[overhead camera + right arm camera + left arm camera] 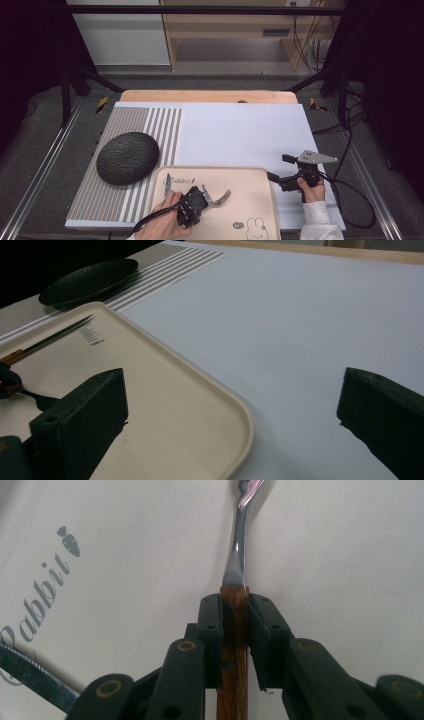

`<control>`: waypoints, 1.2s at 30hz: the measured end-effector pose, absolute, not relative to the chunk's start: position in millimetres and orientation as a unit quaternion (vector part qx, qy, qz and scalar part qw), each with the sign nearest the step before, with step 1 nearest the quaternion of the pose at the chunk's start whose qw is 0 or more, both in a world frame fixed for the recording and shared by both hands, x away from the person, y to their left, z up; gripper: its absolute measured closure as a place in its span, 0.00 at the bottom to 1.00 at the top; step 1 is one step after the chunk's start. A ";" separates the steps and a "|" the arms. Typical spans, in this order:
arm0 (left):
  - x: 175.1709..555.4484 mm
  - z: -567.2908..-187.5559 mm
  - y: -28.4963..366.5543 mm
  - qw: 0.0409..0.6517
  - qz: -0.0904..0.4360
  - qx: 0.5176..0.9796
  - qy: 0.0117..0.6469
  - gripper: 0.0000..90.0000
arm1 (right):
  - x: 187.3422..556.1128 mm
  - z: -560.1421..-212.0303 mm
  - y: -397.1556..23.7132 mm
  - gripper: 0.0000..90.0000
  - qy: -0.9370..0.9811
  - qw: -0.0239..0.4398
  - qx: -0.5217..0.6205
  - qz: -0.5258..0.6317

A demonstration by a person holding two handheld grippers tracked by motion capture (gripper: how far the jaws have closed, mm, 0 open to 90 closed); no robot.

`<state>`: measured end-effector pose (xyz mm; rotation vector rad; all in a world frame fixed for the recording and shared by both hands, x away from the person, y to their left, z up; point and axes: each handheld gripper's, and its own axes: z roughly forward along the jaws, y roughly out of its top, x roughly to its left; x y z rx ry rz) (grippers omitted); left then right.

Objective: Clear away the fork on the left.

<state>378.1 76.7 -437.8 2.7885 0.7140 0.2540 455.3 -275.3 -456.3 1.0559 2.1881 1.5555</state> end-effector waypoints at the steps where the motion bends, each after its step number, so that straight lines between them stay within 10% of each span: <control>1: 378.3 -438.1 77.7 0.129 0.084 0.958 0.243 0.83 | 455.2 -456.4 -275.2 0.00 0.752 0.129 0.362 0.535; 13: 383.1 -423.4 93.1 0.265 0.074 0.932 0.235 0.60 | 455.4 -456.3 -275.3 0.00 0.752 0.129 0.363 0.534; 28: 381.3 -432.5 75.7 0.270 0.037 0.939 0.211 1.00 | 455.5 -456.3 -275.4 0.00 0.751 0.129 0.364 0.535; 36: 381.6 -442.4 70.8 0.273 0.027 0.941 0.196 1.00 | 455.4 -456.1 -275.5 0.00 0.751 0.130 0.365 0.535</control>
